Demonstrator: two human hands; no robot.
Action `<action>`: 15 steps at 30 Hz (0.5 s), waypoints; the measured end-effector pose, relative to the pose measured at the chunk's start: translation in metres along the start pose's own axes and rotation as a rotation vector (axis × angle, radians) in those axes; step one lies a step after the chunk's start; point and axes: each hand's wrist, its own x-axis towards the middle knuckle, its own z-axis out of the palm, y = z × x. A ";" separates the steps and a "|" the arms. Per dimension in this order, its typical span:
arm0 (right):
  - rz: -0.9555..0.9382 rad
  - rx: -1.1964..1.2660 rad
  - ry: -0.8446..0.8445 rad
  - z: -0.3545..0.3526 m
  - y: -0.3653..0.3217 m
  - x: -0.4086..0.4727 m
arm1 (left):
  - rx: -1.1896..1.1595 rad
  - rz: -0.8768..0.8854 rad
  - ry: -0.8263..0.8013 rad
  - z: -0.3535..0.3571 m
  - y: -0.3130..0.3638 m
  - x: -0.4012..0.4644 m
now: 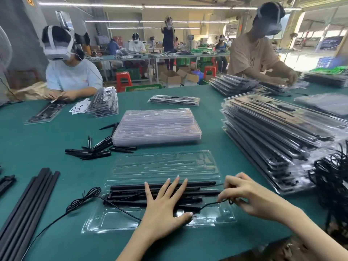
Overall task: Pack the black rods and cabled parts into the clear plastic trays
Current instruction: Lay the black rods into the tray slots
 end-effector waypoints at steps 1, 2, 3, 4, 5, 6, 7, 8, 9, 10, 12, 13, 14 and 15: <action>-0.073 -0.172 0.012 -0.002 0.002 0.004 | -0.002 -0.001 0.011 0.000 0.000 0.000; -0.095 -0.235 -0.009 -0.001 0.004 0.005 | -0.003 -0.001 0.015 0.001 0.000 0.000; -0.053 -0.201 -0.038 0.003 0.007 0.005 | -0.001 -0.001 0.015 0.001 -0.001 0.000; 0.012 -0.122 -0.043 0.008 0.010 0.004 | -0.001 0.000 0.012 0.002 -0.001 0.000; 0.070 -0.035 -0.038 0.014 0.015 0.003 | -0.004 0.002 0.010 0.002 -0.002 0.000; 0.093 0.030 -0.028 0.021 0.018 0.002 | -0.009 0.005 0.009 0.002 -0.002 0.001; 0.086 0.056 0.008 0.028 0.021 0.002 | -0.012 0.009 0.006 0.002 -0.002 0.001; 0.075 0.064 0.068 0.035 0.024 0.001 | -0.011 0.015 0.002 0.002 -0.002 0.001; 0.059 0.049 0.130 0.039 0.026 0.000 | -0.008 0.019 -0.002 0.003 -0.003 0.002; 0.041 0.008 0.174 0.042 0.028 -0.001 | -0.004 0.022 -0.002 0.004 -0.003 0.002; -0.011 -0.128 0.198 0.042 0.034 -0.003 | 0.001 0.021 0.005 0.005 -0.002 0.002; -0.032 -0.202 0.174 0.041 0.035 -0.004 | 0.003 0.019 0.009 0.005 -0.001 0.002; -0.056 -0.263 0.153 0.041 0.035 -0.004 | 0.002 0.023 0.011 0.005 0.000 0.001; -0.067 -0.293 0.138 0.042 0.035 -0.003 | -0.006 0.033 0.008 0.004 0.000 0.000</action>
